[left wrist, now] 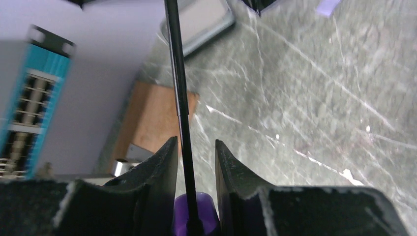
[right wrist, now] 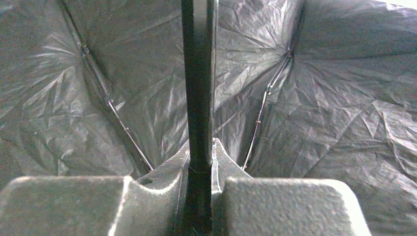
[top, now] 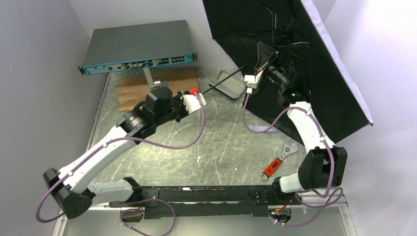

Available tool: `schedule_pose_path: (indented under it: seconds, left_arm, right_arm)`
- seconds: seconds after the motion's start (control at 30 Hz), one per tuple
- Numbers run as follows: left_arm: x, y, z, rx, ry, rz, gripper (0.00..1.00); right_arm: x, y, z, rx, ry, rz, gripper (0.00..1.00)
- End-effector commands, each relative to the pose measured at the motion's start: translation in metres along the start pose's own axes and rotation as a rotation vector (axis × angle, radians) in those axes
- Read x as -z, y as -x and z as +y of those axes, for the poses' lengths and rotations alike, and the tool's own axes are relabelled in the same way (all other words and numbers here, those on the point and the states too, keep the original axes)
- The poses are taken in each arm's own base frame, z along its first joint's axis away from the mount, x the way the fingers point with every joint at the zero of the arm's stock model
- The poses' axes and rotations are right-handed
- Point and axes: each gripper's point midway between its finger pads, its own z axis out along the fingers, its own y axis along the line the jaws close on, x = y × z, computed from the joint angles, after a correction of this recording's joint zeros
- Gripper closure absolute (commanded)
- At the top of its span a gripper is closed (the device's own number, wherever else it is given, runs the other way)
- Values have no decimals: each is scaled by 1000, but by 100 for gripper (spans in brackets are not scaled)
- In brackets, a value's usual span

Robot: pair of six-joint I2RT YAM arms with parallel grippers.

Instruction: Open the umbrella

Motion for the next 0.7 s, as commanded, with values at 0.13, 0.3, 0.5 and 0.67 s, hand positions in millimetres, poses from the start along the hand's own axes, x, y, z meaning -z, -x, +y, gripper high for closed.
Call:
schedule_pose_path:
  seconds: [0.13, 0.3, 0.5, 0.67]
  left_arm:
    - [82, -87, -17, -73, -31, 273, 100]
    - [88, -106, -34, -59, -72, 305, 100]
    - [96, -128, -47, -55, -94, 352, 100]
    - [100, -151, -53, -74, -88, 411, 100]
  right_arm:
    - [118, -153, -118, 289, -168, 690, 96]
    - [137, -159, -97, 310, -108, 730, 94]
    - [154, -171, -83, 318, -60, 774, 93]
    - [159, -175, -74, 330, -47, 781, 93]
